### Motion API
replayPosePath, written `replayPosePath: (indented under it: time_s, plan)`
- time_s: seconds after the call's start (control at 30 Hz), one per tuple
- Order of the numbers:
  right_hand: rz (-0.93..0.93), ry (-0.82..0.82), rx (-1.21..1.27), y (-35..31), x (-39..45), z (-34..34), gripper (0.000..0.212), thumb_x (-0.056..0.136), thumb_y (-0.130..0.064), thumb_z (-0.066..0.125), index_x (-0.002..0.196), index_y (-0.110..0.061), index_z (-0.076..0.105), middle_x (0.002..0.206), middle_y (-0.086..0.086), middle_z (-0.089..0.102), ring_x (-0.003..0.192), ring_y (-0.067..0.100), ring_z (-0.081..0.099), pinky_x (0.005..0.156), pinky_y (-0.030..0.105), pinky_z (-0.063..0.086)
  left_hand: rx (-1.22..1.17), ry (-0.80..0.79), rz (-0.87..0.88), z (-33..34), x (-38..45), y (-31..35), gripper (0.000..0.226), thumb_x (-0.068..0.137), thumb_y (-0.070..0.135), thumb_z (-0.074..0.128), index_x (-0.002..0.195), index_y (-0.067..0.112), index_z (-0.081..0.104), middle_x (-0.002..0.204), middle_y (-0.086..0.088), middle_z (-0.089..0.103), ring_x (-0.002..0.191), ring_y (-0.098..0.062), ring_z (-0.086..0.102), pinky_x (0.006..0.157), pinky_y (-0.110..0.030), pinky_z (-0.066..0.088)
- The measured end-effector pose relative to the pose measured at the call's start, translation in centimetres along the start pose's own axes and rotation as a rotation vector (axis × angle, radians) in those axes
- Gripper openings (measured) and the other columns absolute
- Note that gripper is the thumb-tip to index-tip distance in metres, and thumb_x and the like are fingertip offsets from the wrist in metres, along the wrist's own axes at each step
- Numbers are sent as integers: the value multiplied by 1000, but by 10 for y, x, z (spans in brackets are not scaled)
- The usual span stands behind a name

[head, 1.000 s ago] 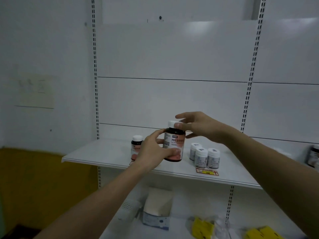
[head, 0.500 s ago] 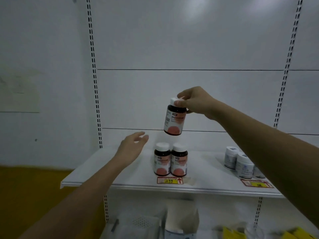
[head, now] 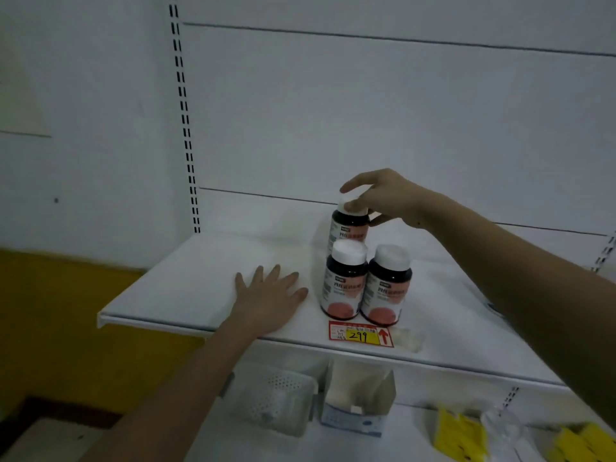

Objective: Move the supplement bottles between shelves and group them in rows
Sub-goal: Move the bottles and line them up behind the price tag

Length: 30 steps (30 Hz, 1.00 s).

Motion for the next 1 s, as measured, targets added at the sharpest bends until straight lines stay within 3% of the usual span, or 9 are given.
replayPosePath:
  time_s: [0.1,0.3,0.6,0.83,0.93,1.0]
  plan:
    - [20,-114,-21,18,8,17,29,82,-22,75,109,-30,71,111,0,65,100,19,64,72,30,59,11,-1,-5,1,1,-1,63,93,68,14,152,44,12,164,5,3,150,-25,0,115,-58,-5]
    - [-3,-213,-75,40,15,29,17,80,-37,74,97,-41,71,97,-4,72,91,13,68,73,31,59,16,53,-17,-3,0,1,60,95,65,19,151,43,18,164,6,8,150,-23,3,116,-57,-3]
    - [-35,-166,-129,41,12,25,15,93,-30,63,106,-34,70,105,2,69,94,21,67,85,43,59,21,75,-9,-5,-1,4,59,96,62,21,150,40,21,163,4,13,150,-24,7,116,-59,1]
    - [-13,-44,-196,31,-4,26,16,96,-30,59,107,-37,68,113,-6,60,98,17,61,81,34,44,26,67,10,-4,0,3,59,96,62,20,150,39,22,162,3,16,148,-26,11,115,-61,3]
    - [1,-31,-262,18,-15,30,25,99,-24,53,119,-31,67,122,2,63,93,11,60,84,32,40,6,67,26,-5,-1,3,58,96,60,21,150,37,24,161,2,19,148,-28,13,115,-61,5]
    - [-4,46,-288,10,-26,27,32,102,-20,48,130,-25,62,131,5,60,106,15,56,89,28,36,-28,84,36,-7,-3,2,57,96,59,24,149,36,28,159,3,23,146,-28,17,115,-61,6]
Point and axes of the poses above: each hand's wrist, its own x-axis towards the middle knuckle, its own z-axis out of the palm, y = z × x, the point moved 7 cm from there along x, towards the middle knuckle
